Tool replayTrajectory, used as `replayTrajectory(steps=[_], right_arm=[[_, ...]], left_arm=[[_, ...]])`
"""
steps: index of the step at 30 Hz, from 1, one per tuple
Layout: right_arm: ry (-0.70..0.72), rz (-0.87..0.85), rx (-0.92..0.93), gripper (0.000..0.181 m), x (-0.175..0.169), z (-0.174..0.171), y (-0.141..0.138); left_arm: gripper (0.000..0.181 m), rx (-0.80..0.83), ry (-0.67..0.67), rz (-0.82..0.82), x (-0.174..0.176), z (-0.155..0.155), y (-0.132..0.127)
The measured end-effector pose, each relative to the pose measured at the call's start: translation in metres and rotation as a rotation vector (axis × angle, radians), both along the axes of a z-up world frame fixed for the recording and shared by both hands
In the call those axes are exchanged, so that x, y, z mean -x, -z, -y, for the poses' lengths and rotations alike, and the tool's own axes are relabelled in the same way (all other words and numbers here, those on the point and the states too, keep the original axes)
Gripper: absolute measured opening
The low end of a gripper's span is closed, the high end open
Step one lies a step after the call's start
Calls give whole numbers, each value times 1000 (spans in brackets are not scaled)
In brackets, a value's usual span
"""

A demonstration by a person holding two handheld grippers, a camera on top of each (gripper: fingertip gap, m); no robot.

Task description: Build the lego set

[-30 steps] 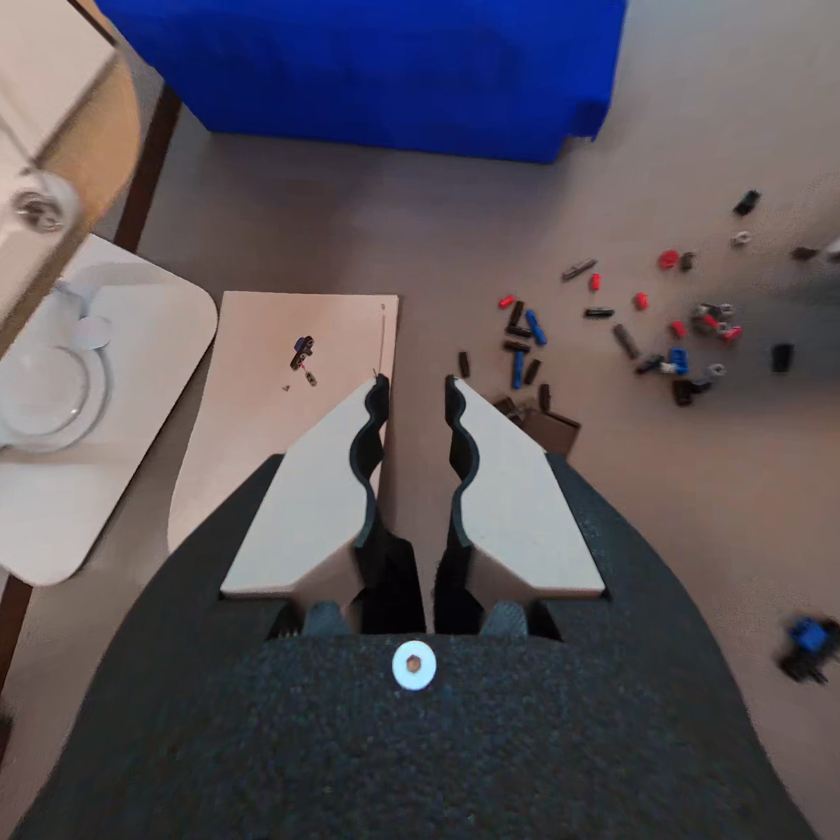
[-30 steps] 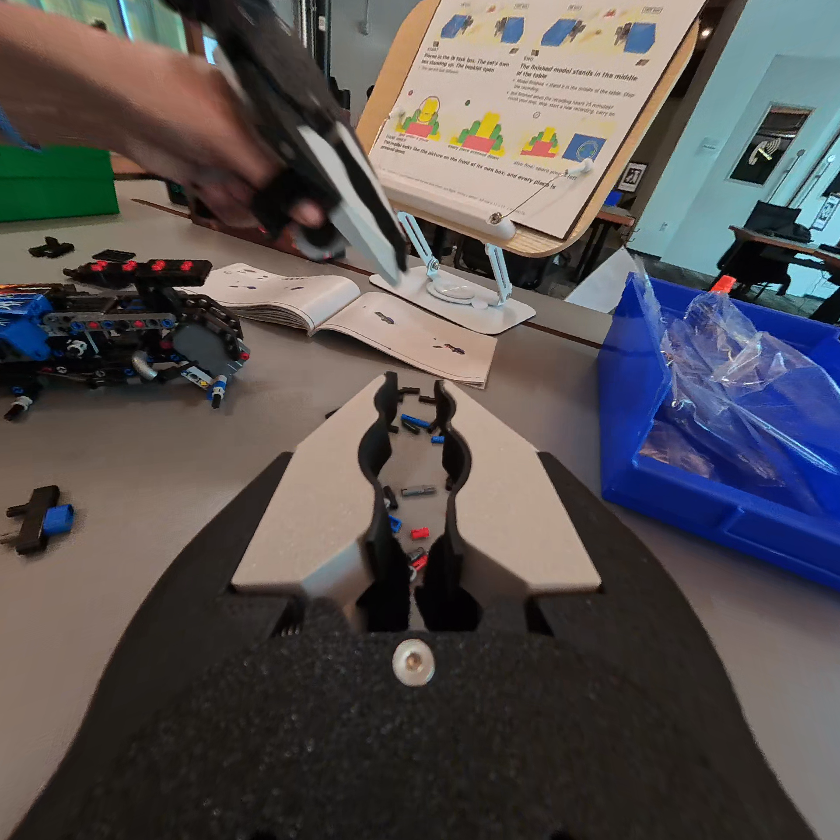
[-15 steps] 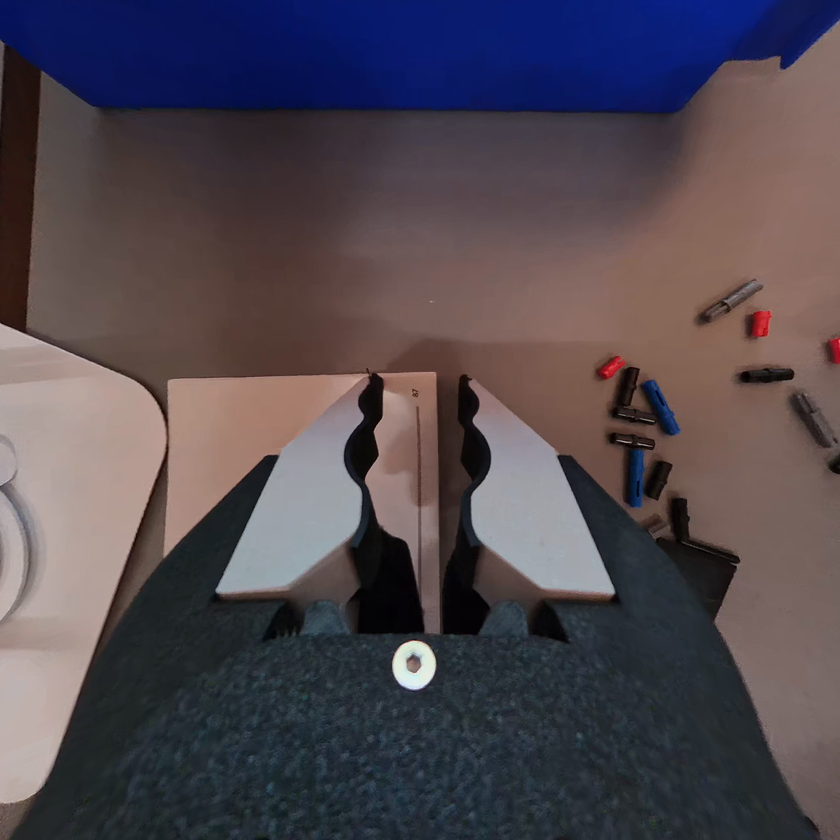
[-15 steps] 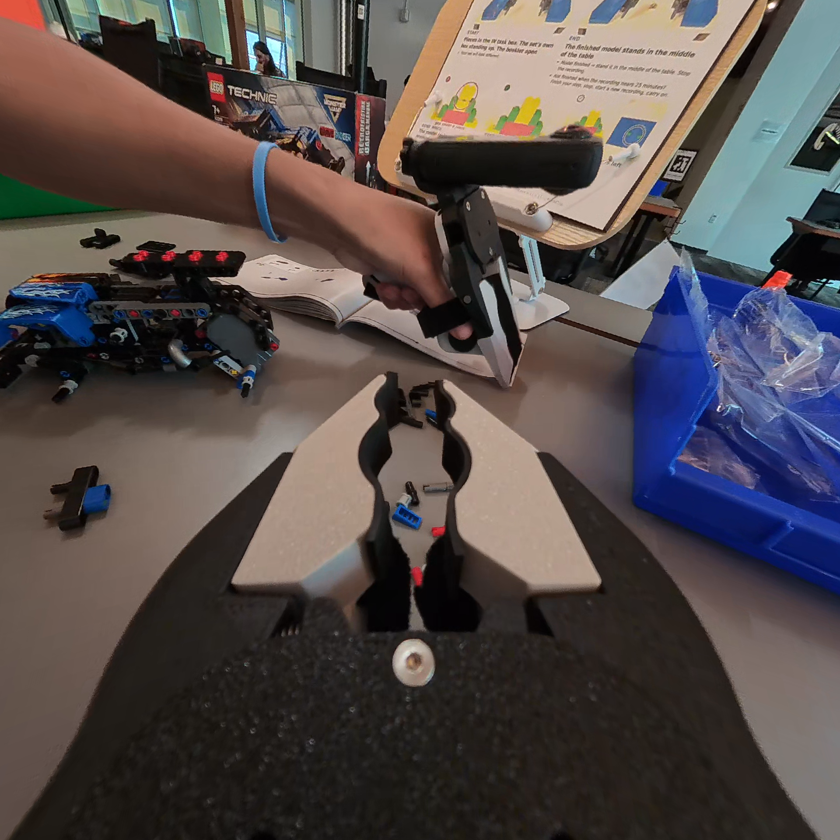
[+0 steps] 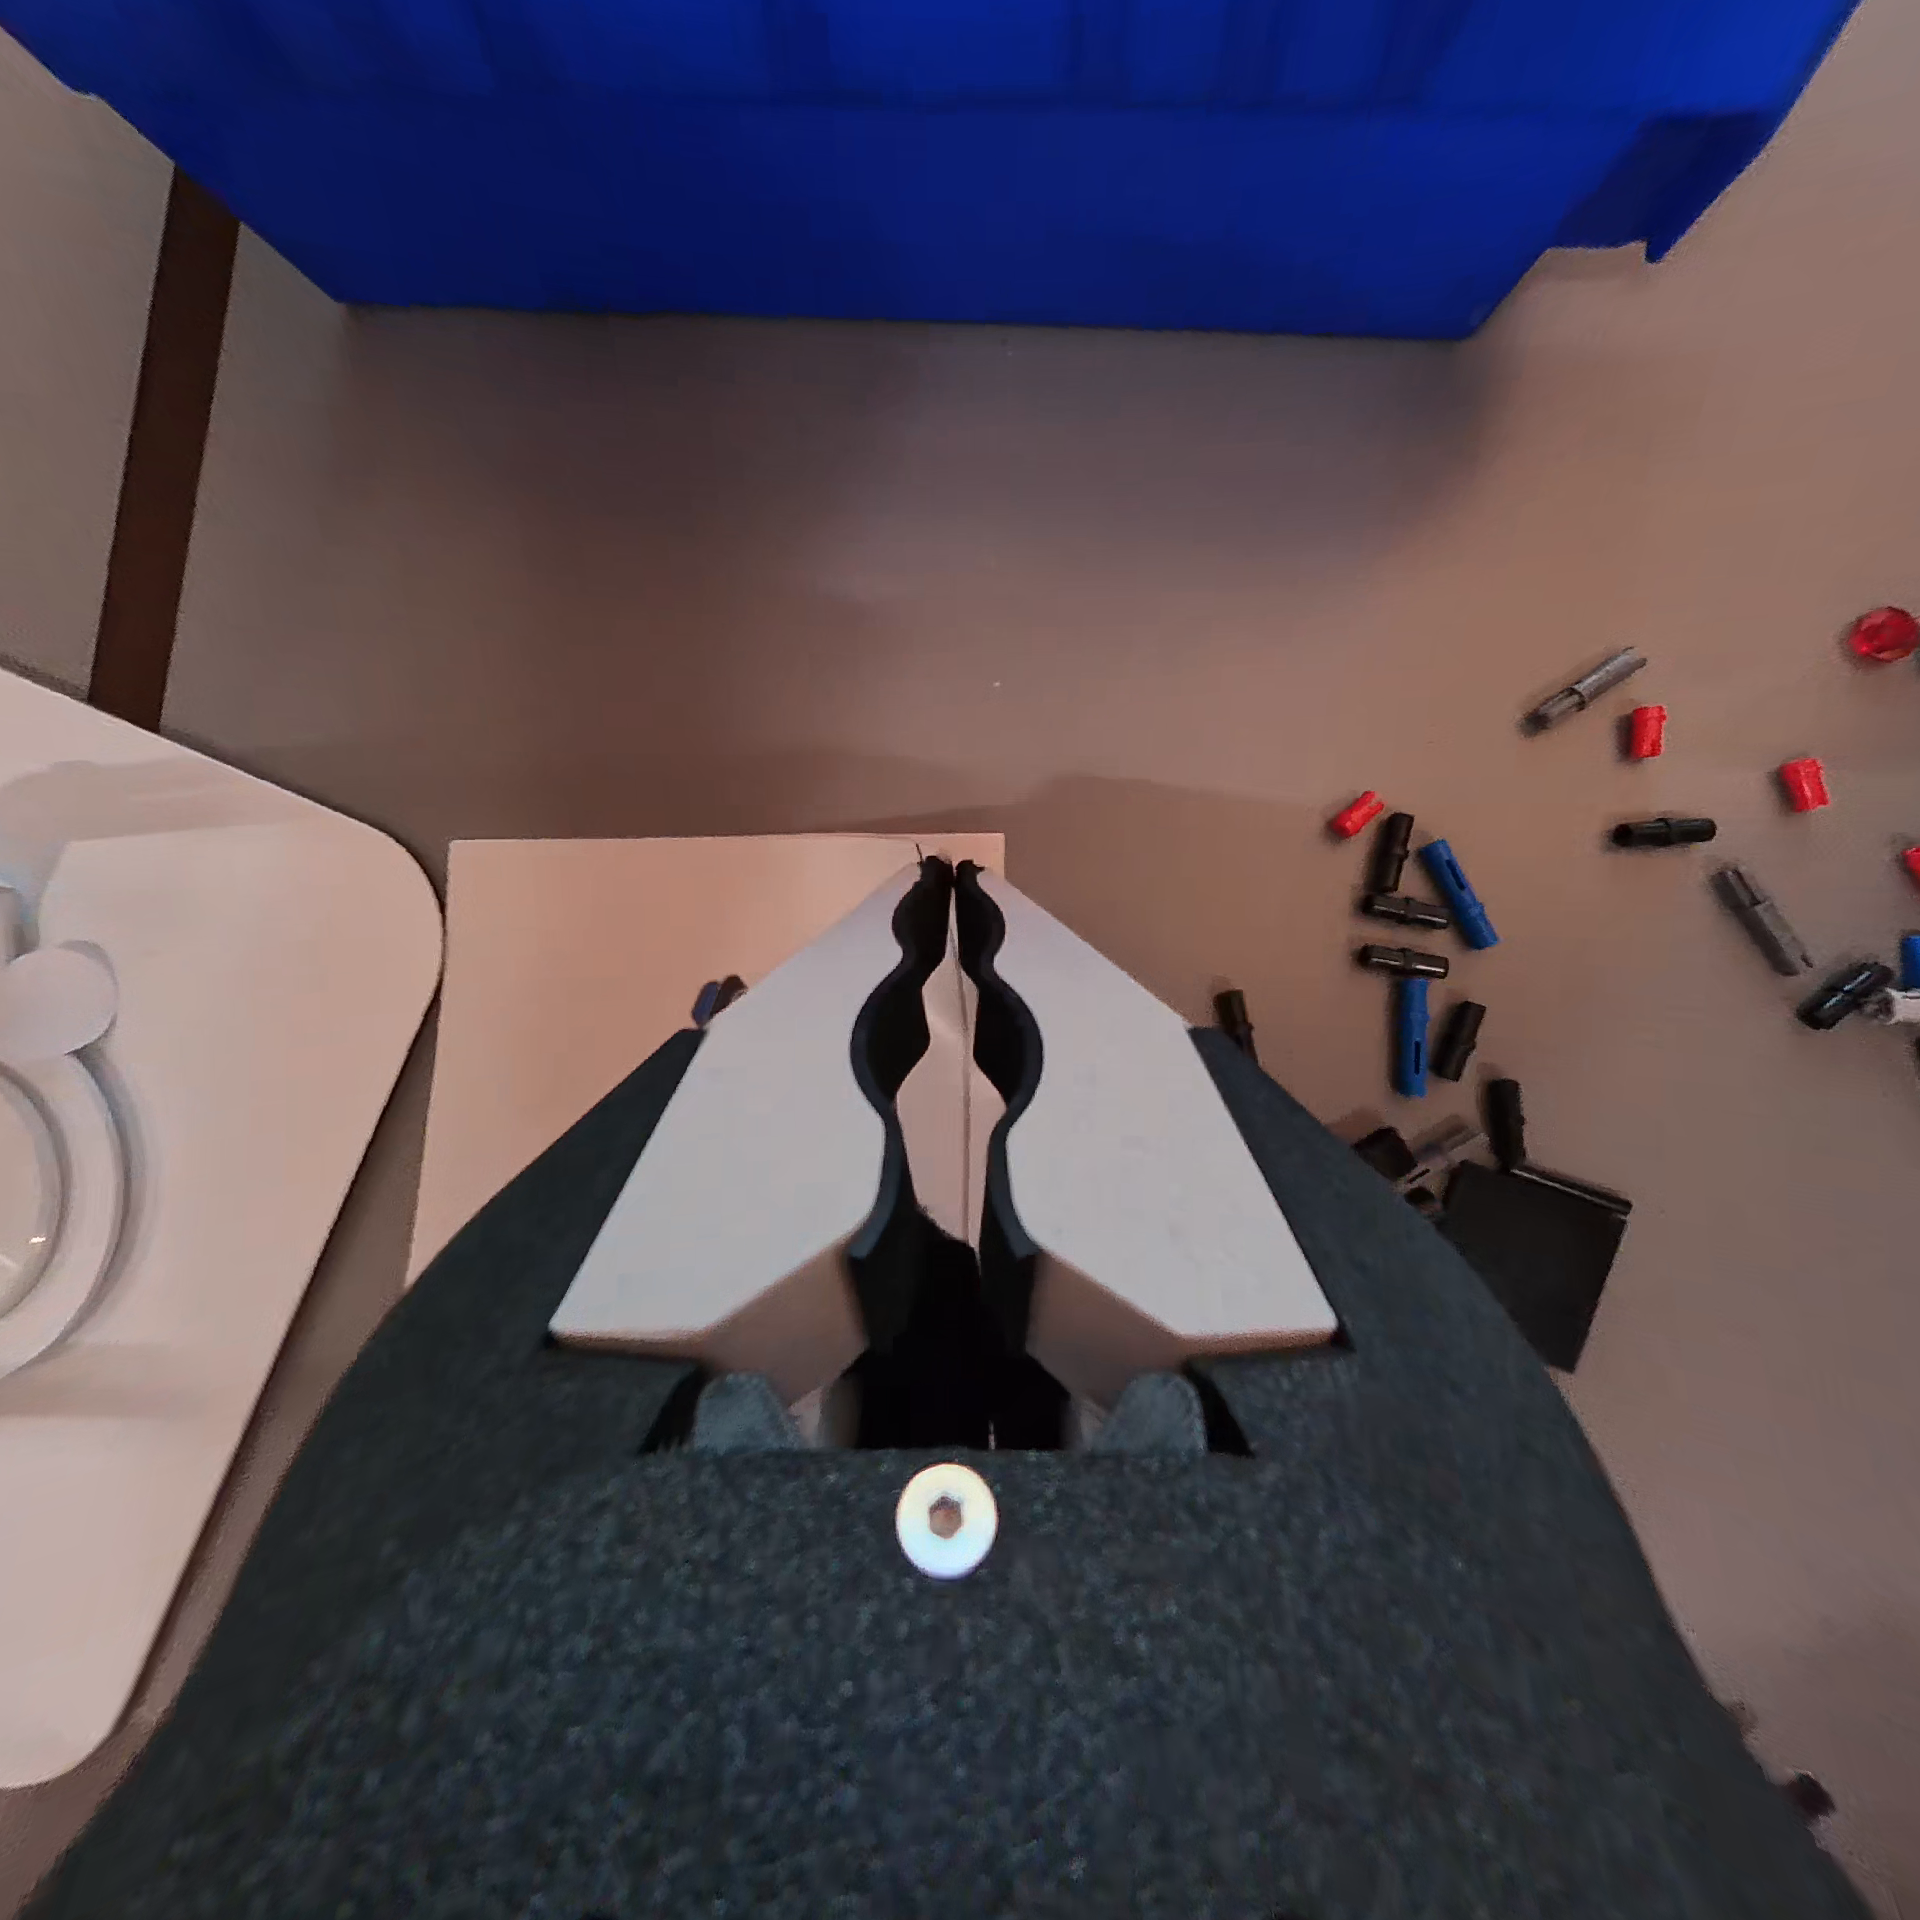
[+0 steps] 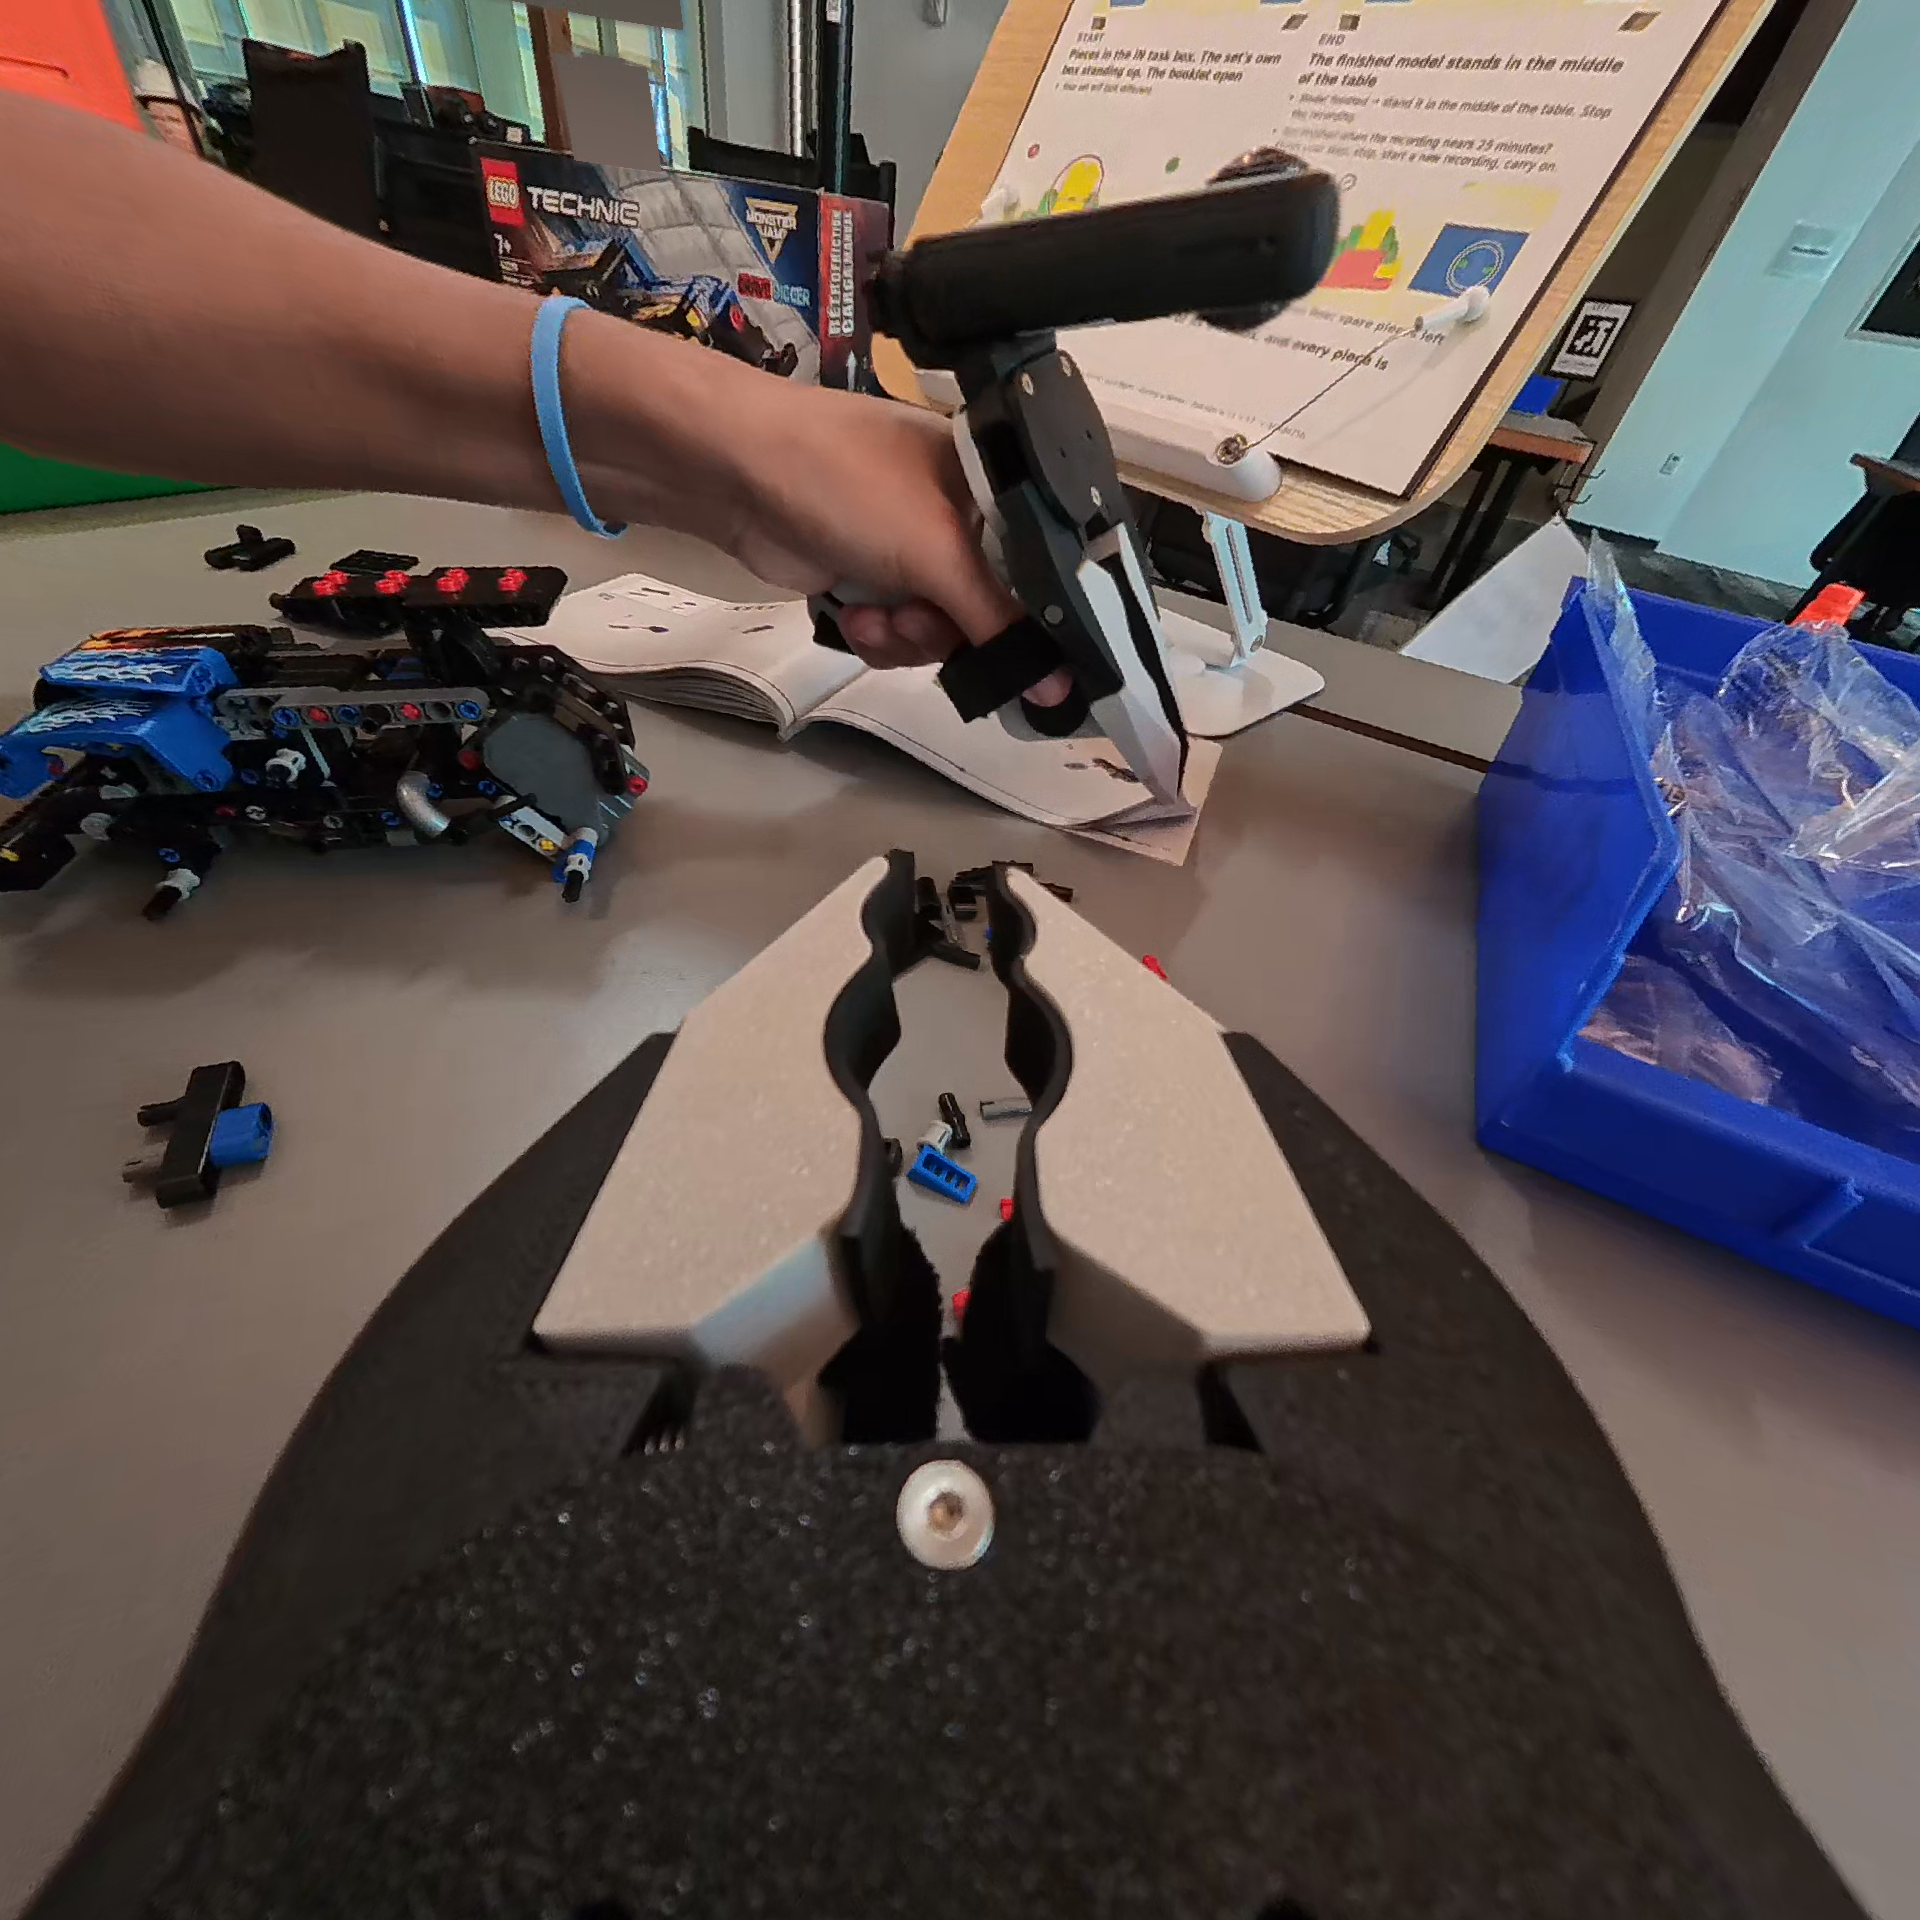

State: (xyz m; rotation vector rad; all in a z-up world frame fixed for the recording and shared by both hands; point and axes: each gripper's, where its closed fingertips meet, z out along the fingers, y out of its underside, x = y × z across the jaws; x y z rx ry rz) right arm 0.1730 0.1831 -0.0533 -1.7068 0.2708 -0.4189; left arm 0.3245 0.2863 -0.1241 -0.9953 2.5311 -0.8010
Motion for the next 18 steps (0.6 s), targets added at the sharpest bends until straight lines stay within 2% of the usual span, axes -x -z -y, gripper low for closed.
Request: replayTrajectory(steps=[6,9,11,13,16,18], right_arm=[[9,-62,32,18,-8,-5,5],[96,-112,168,30,-35,-4,17],[113,-165,255,31,-52,-7,21],[87,-215,277,35,-67,-22,19],[24,-330,367,59,-87,-56,29],[15,-372,384,64,-105,-81,37]], left_arm=[[0,13,38,70,-3,-1,-2],[0,9,42,92,-4,-2,-6],[0,28,36,96,-4,-3,-12],[0,43,33,106,-3,-4,-19],[0,68,18,130,-3,-7,-29],[0,97,1,143,-1,-9,-34]])
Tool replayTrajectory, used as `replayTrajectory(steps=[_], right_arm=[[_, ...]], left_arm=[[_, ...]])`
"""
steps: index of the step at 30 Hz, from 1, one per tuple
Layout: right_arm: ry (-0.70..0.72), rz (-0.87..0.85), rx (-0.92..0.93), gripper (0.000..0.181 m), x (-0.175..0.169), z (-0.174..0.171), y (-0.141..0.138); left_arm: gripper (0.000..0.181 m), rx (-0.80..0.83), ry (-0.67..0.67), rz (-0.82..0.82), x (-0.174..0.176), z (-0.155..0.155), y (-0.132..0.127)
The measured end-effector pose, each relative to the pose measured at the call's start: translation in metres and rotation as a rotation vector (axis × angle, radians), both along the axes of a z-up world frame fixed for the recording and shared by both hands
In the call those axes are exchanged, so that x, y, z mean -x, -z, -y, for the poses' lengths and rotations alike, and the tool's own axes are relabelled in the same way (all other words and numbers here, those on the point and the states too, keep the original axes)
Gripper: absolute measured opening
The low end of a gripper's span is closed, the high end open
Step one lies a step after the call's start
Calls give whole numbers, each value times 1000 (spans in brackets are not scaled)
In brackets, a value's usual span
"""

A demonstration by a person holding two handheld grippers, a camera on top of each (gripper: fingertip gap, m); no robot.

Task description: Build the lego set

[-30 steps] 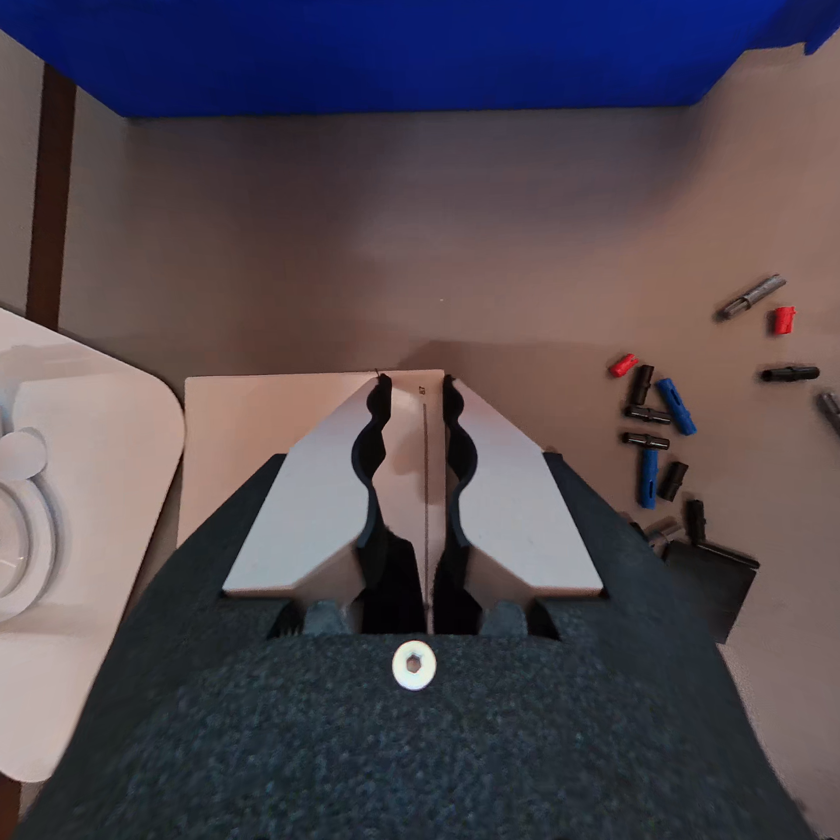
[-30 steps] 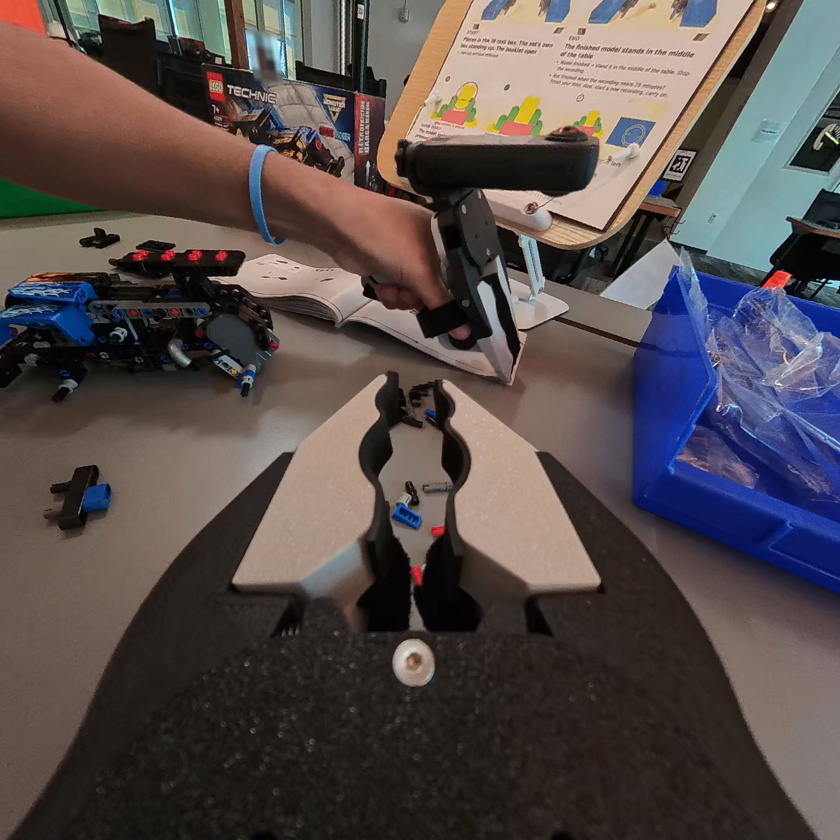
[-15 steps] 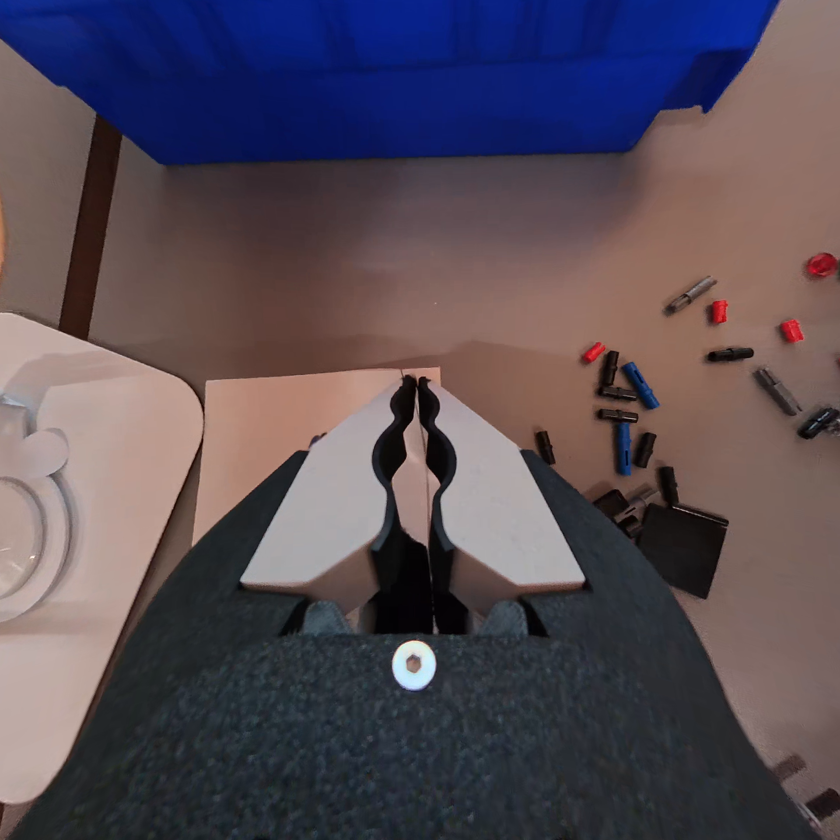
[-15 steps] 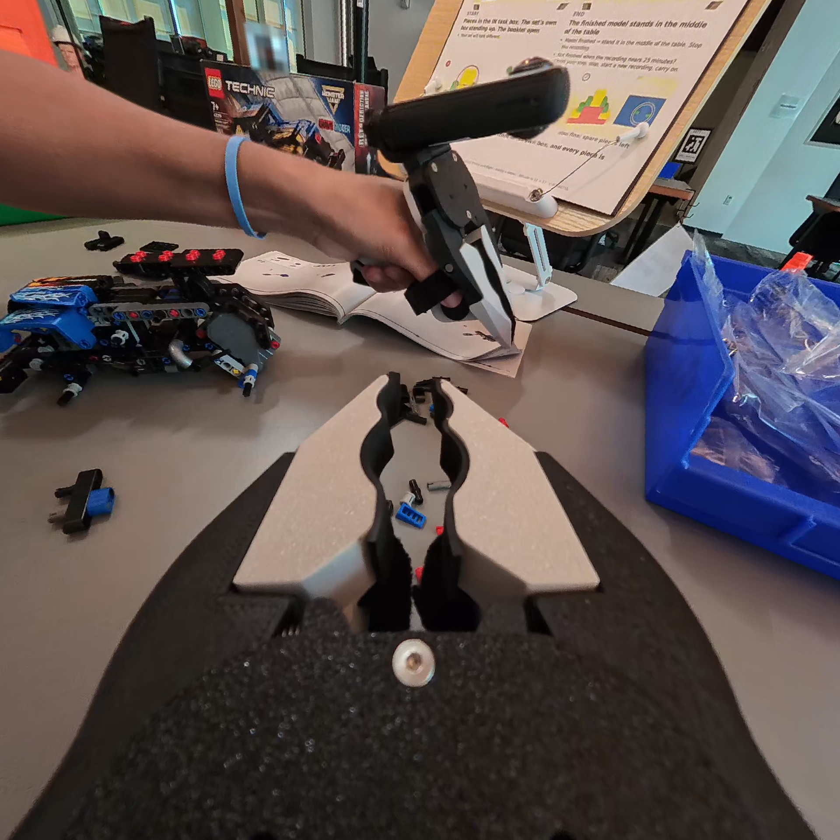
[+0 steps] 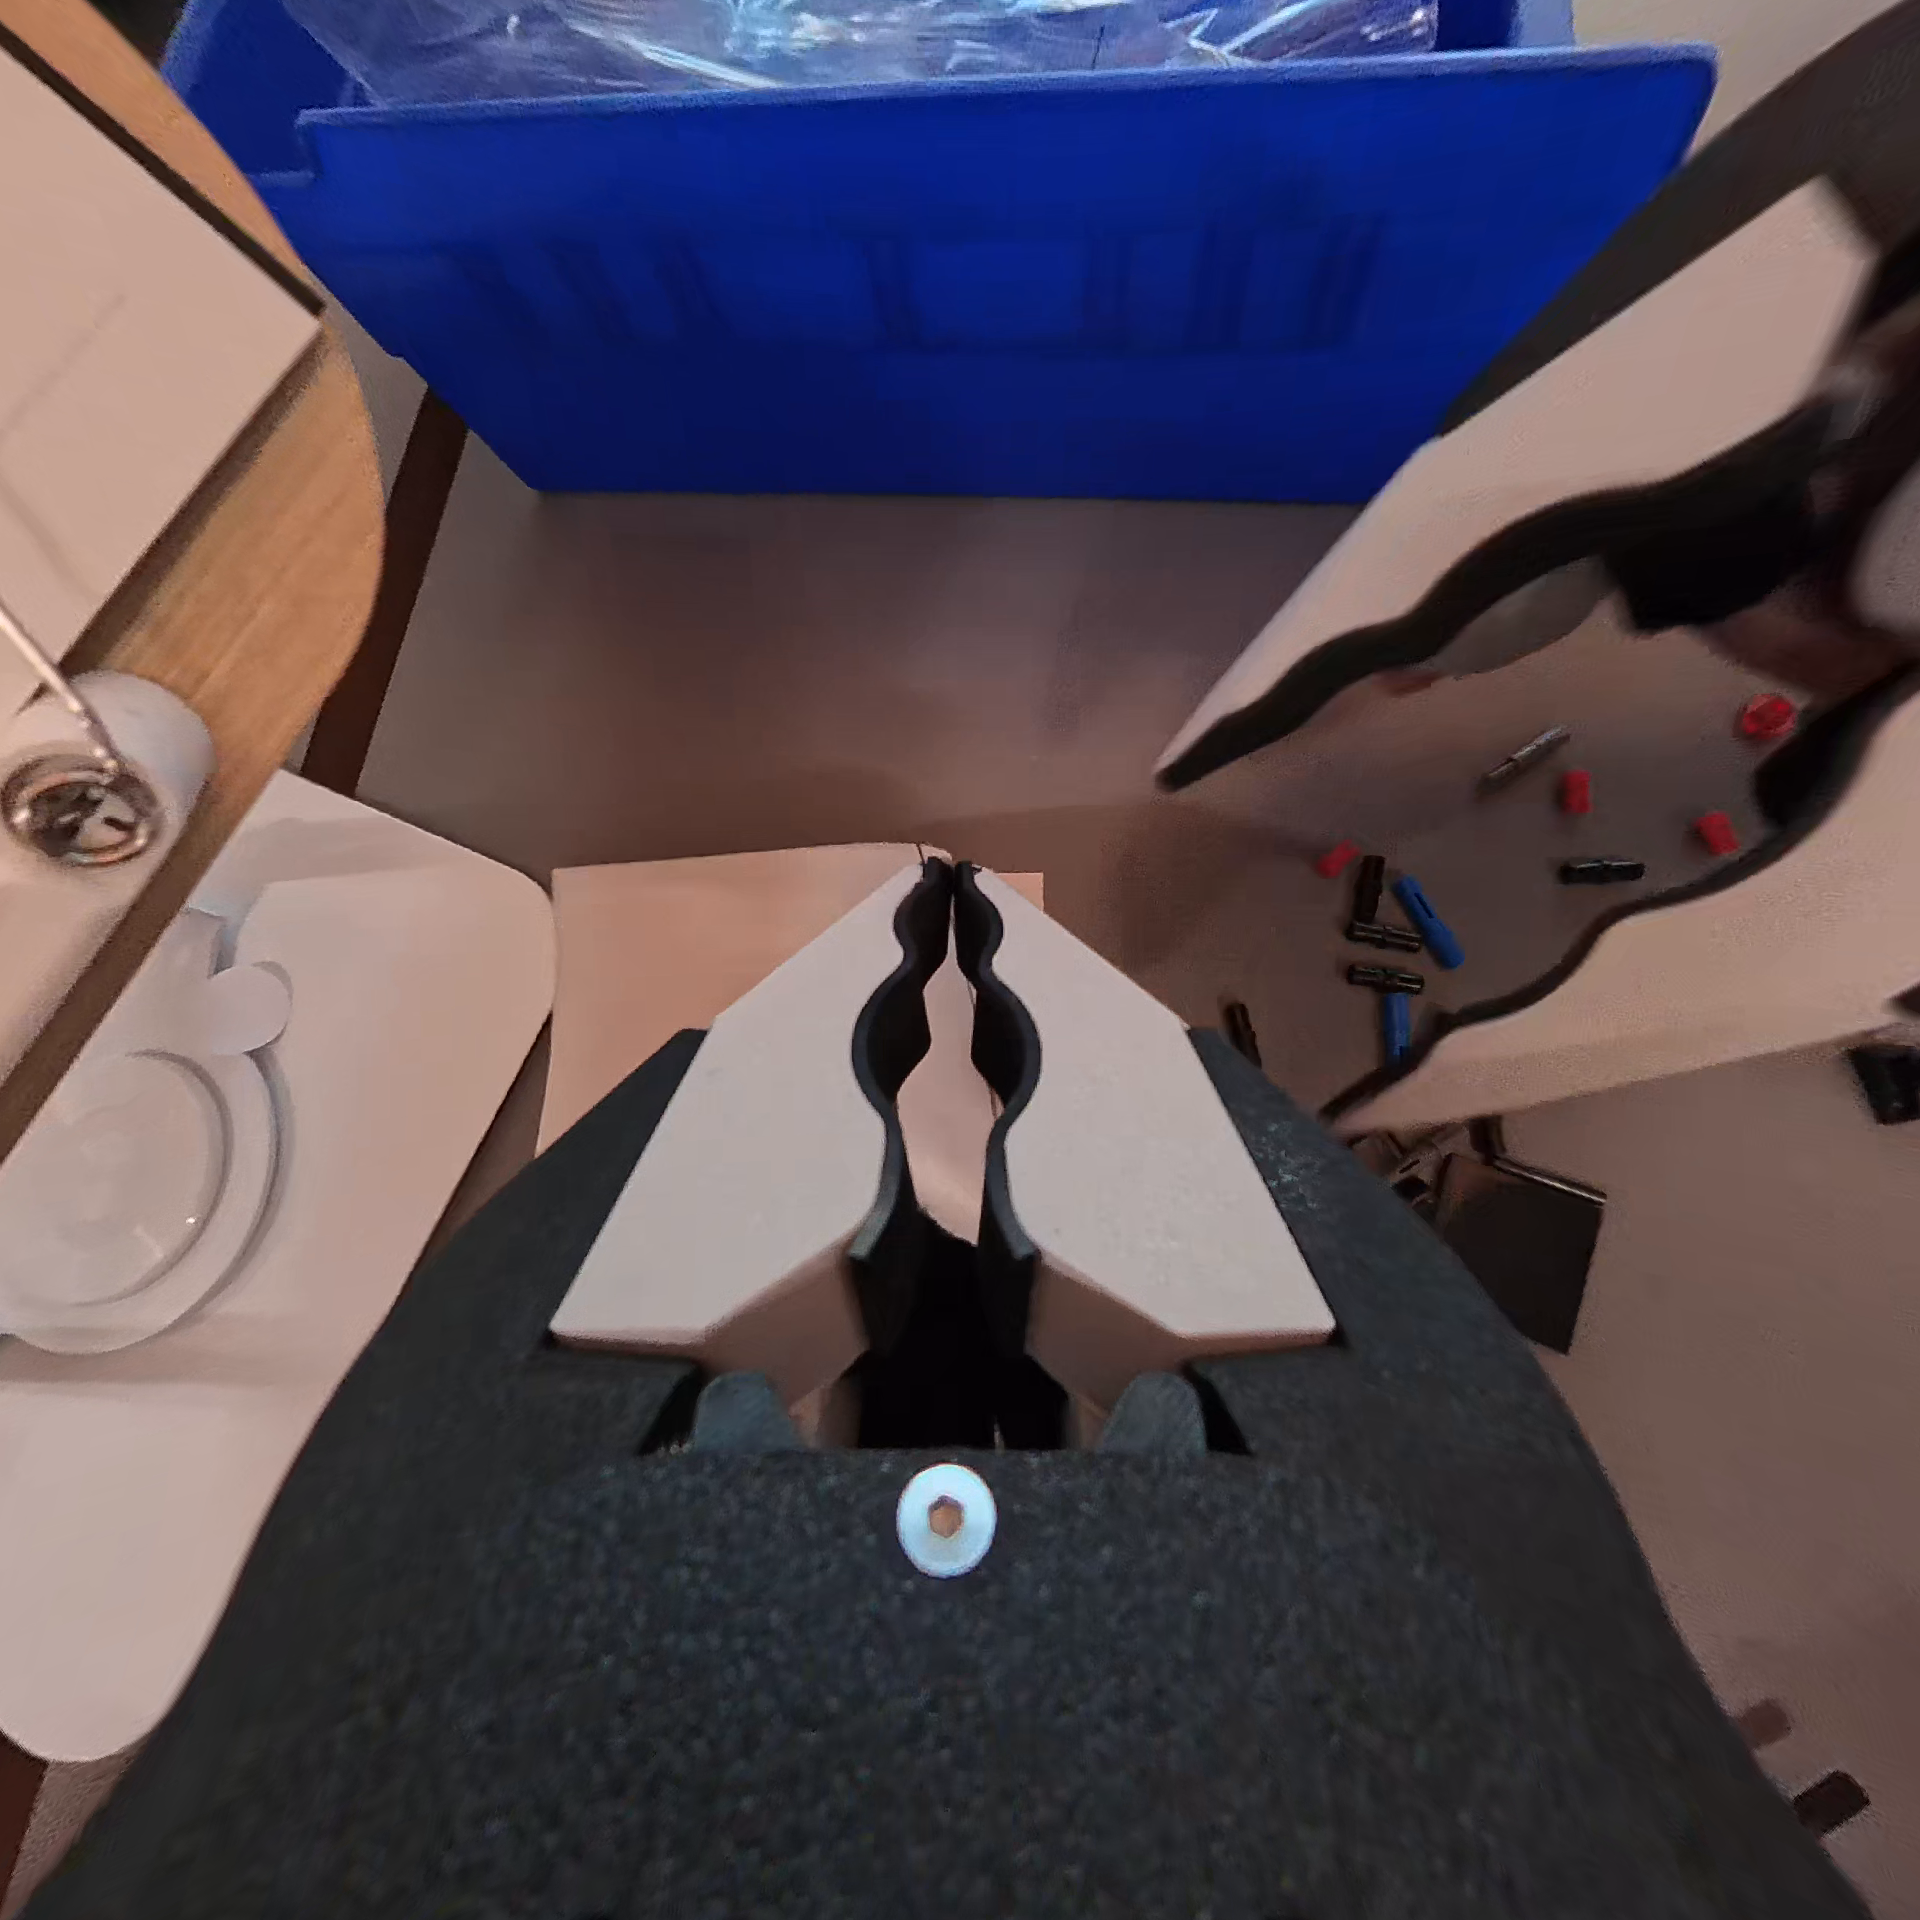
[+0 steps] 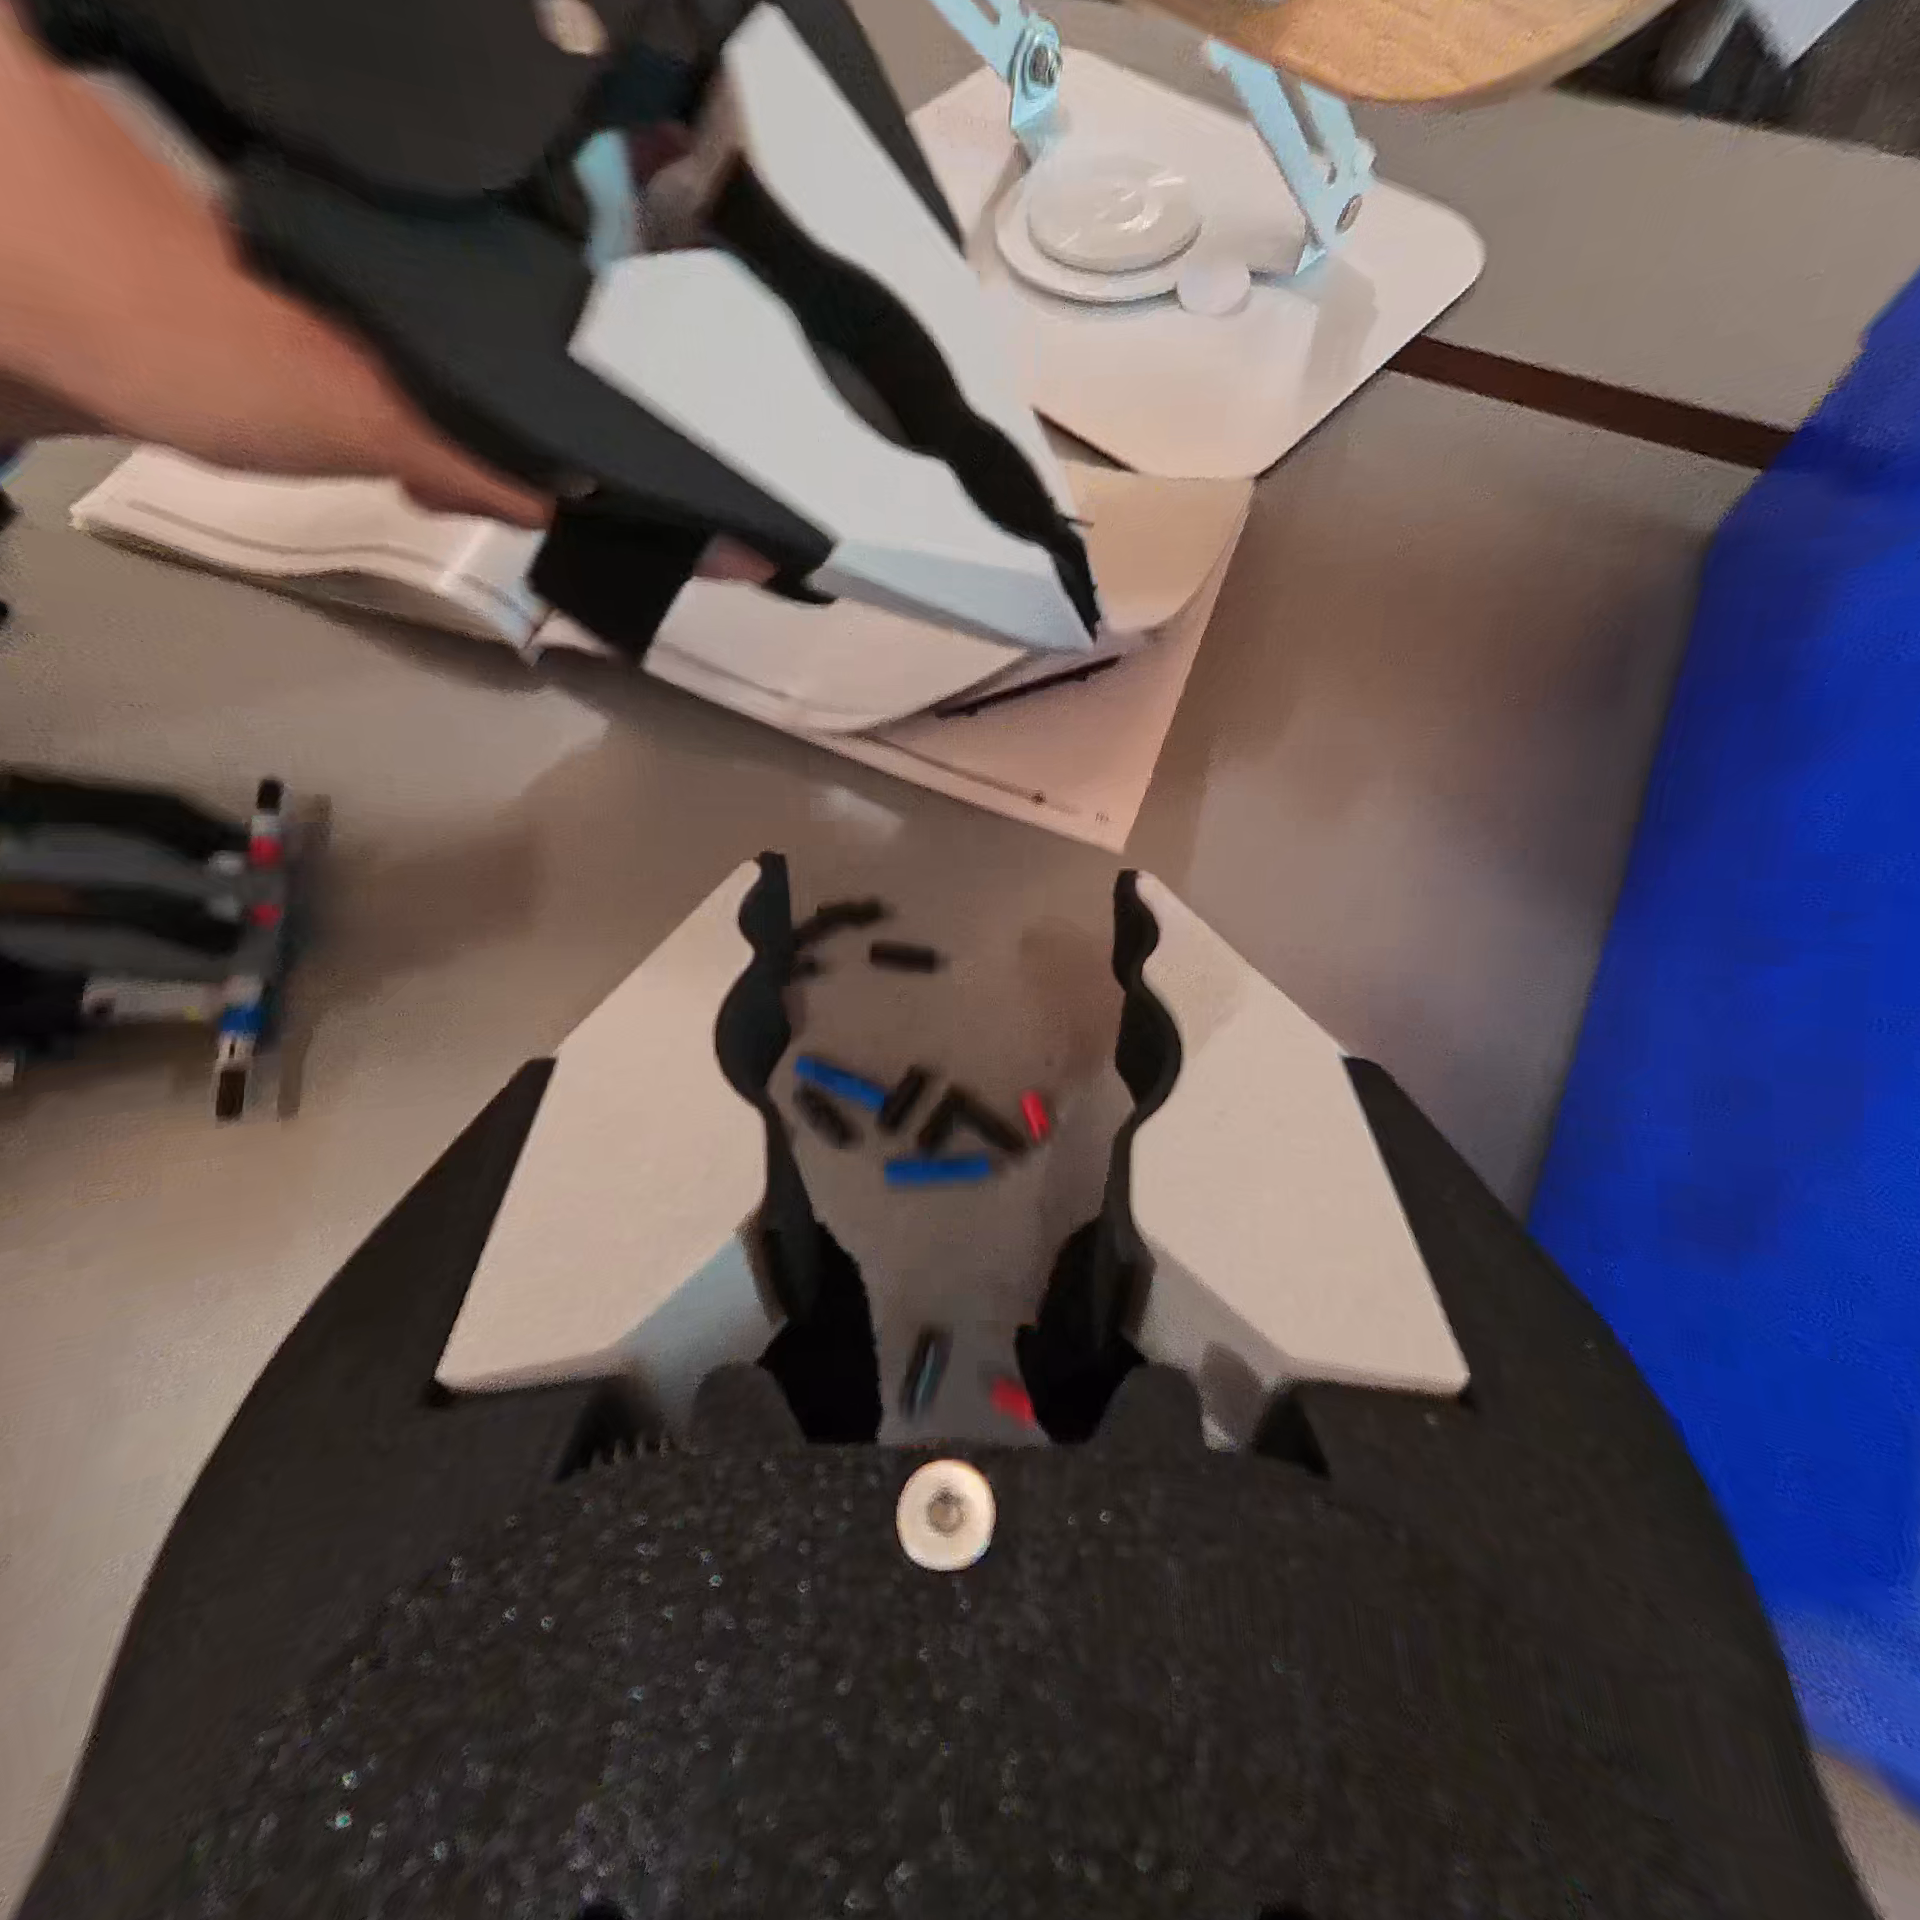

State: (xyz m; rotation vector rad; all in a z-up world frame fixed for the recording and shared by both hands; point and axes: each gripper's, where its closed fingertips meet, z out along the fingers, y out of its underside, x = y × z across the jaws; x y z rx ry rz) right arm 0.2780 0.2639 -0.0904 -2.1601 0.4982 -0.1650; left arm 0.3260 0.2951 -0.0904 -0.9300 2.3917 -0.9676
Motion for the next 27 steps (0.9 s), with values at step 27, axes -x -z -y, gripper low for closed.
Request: replayTrajectory(steps=[27], right_arm=[[-287,834,317,29,38,-115,10]], left_arm=[[0,920,-434,-355,80,-121,-29]])
